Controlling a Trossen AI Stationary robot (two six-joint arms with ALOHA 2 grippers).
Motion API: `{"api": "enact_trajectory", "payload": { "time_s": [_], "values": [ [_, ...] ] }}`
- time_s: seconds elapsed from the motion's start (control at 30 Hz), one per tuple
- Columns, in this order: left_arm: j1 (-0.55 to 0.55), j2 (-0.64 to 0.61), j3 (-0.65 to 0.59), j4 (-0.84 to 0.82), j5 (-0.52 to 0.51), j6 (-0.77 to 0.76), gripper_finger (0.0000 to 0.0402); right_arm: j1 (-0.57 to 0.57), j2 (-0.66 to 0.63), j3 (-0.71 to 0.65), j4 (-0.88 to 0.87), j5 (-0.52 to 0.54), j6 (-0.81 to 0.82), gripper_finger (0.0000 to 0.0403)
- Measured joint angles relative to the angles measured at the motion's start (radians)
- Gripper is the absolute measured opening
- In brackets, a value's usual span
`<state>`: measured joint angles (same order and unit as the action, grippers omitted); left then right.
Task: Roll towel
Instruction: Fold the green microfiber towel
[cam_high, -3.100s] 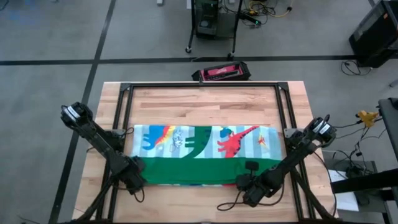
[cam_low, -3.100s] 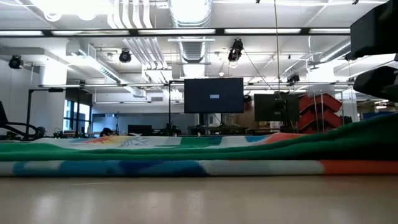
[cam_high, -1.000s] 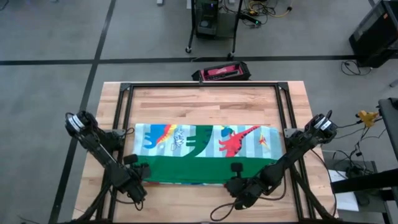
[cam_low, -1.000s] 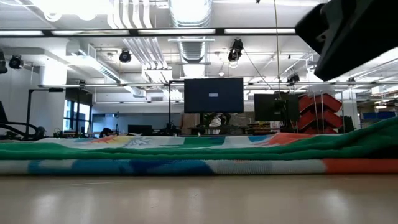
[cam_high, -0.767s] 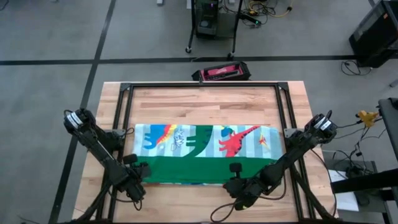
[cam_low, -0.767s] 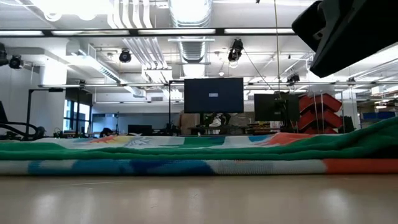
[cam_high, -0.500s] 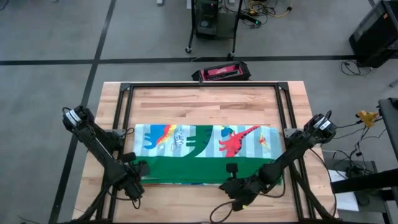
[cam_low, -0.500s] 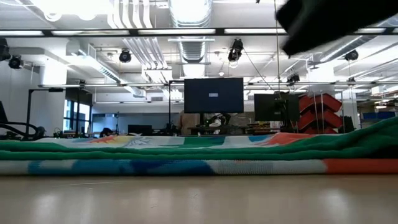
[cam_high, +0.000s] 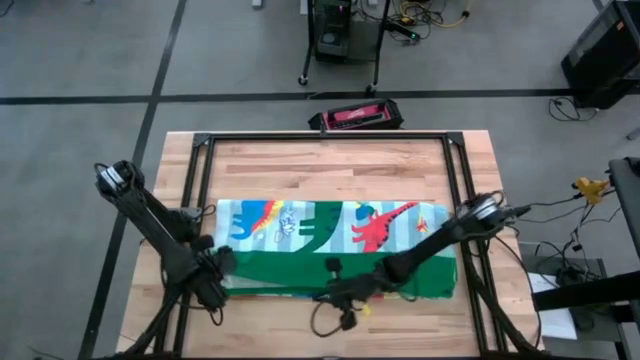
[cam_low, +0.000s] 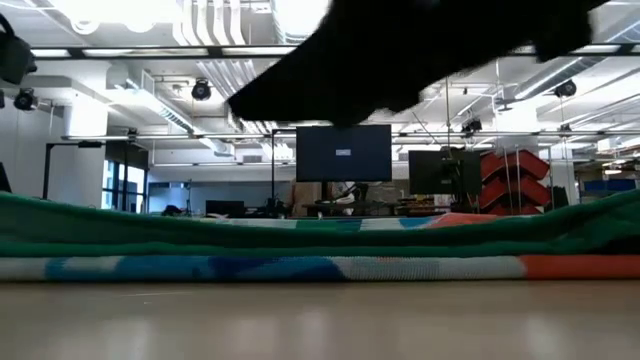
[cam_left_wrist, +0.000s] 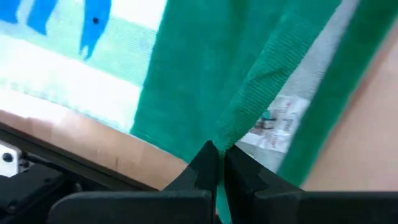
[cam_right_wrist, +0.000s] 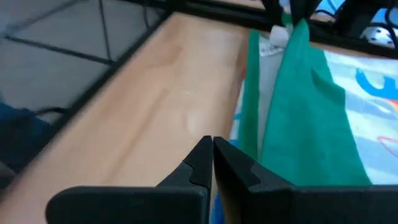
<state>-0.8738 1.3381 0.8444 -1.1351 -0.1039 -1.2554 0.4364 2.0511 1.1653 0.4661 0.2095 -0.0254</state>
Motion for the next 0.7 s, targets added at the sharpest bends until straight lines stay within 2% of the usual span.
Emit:
{"api": "enact_trajectory", "payload": {
  "time_s": [0.27, 0.5, 0.6, 0.7],
  "values": [
    [-0.046, -0.048, 0.077, 0.019, -0.001, -0.045, 0.0, -0.022, 0.059, 0.166, -0.148, 0.009, -0.029, 0.0],
    [-0.094, 0.032, 0.097, 0.066, -0.005, -0.049, 0.0, -0.024, 0.053, 0.19, -0.21, 0.053, -0.013, 0.0],
    [-0.098, 0.073, 0.082, 0.092, 0.028, -0.051, 0.0, -0.029, 0.053, 0.187, -0.246, 0.059, 0.007, 0.0],
    [-0.098, 0.112, 0.079, 0.125, 0.063, -0.048, 0.0, -0.04, 0.053, 0.187, -0.246, 0.119, 0.001, 0.0]
  ]
}}
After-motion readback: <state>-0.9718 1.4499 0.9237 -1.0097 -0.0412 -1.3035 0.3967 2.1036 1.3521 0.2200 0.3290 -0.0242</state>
